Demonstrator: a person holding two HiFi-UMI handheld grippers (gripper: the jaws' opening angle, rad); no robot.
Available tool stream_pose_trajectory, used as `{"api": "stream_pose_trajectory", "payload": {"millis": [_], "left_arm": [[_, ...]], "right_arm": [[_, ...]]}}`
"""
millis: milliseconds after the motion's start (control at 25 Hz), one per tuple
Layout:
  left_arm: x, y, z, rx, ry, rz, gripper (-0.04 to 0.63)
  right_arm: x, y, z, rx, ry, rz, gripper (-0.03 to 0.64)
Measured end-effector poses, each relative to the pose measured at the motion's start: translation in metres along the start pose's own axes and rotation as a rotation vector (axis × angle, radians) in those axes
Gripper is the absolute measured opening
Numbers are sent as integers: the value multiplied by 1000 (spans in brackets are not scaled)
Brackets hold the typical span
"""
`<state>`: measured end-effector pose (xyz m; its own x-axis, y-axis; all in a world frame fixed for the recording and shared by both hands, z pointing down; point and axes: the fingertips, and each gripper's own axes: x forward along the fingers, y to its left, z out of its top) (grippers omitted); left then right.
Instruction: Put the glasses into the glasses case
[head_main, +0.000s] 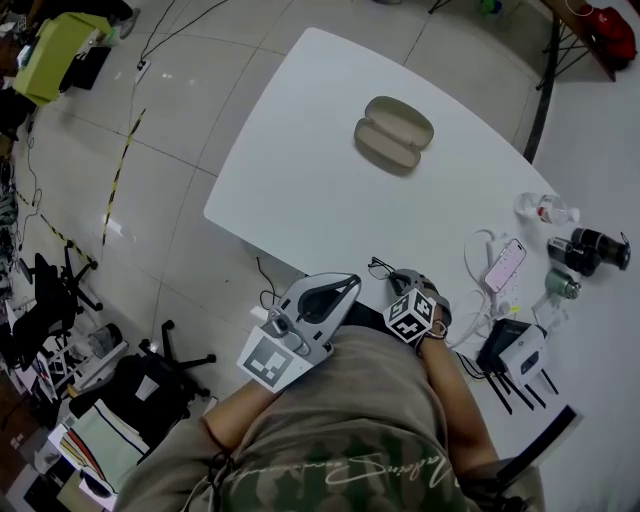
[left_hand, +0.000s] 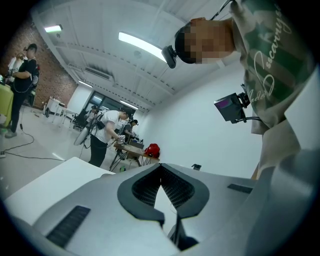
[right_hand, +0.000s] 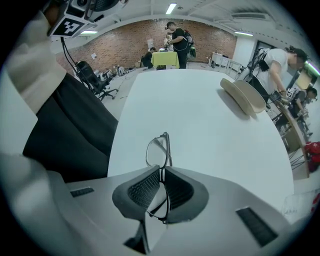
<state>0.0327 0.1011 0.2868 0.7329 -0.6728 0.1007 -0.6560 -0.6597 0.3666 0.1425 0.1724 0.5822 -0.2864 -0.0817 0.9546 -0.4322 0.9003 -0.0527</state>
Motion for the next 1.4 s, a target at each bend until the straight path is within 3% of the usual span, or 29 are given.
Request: {"api": "stream_pose_trajectory", "payload": {"millis": [200,680,1080,1400], "left_arm": [[2,0,-4,-45,25,-18,6],[5,0,2,-16,23,-70,6],[-1,10,-1,-22,53,-65,6],[-4,14,4,-10,40,-82,6]], "right_arm": [[-4,1,4,18,-19,-7,34],[-19,-5,18,41,-72,-78,32],[-58,-6,61,46,-230,-104,32],[-84,-8,81,36,-264,-145,32]]}}
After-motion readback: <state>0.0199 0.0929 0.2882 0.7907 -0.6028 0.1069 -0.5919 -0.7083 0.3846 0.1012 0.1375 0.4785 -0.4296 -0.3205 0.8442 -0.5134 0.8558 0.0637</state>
